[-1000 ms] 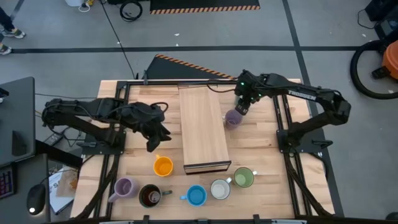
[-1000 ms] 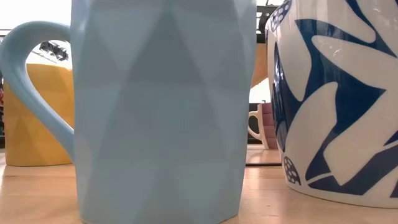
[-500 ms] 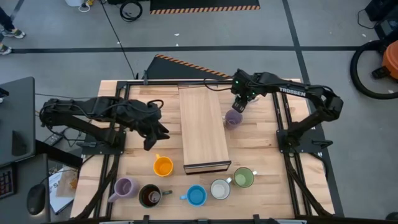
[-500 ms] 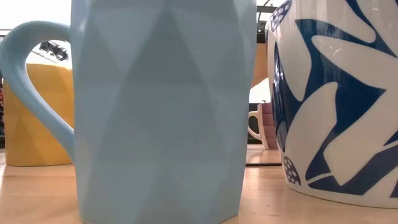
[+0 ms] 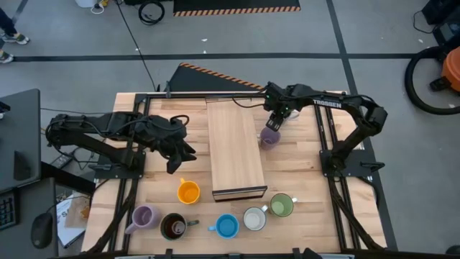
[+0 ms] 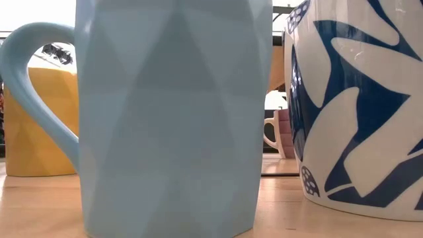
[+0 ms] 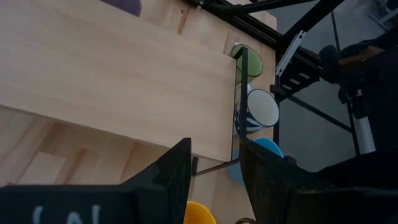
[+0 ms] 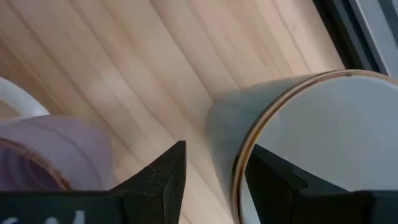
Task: Place coffee mugs
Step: Put the light blue mug on the shelf
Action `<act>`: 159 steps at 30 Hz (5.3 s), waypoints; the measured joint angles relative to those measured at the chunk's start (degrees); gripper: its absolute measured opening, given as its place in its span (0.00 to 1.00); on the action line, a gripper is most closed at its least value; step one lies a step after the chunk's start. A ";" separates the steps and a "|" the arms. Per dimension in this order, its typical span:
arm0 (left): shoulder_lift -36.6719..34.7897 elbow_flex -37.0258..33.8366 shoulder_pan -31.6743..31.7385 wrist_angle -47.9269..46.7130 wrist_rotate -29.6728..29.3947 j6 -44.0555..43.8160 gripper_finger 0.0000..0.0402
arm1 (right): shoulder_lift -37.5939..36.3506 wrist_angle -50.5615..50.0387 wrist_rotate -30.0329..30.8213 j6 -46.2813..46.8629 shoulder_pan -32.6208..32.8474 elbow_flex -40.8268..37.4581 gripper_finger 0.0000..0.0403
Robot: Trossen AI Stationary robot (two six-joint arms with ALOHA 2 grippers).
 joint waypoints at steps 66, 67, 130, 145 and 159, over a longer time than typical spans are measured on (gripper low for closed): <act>-0.02 0.07 7.12 14.11 2.62 -2.30 0.35 | -13.70 -26.85 -0.62 -7.46 8.04 19.08 0.10; -0.02 0.07 7.49 14.32 3.03 -2.32 0.35 | -13.40 -27.84 -0.49 -7.24 8.18 20.64 0.10; -0.76 0.04 12.59 16.75 3.72 -1.08 0.35 | 20.72 -32.33 -3.22 -14.85 15.01 59.71 0.10; -0.74 0.04 12.59 16.79 3.74 -1.12 0.35 | 22.38 -30.06 -5.30 -16.87 13.87 59.71 0.10; -0.74 0.04 12.59 16.79 5.30 -1.31 0.35 | 22.78 -30.85 -3.31 -15.02 13.25 59.78 0.10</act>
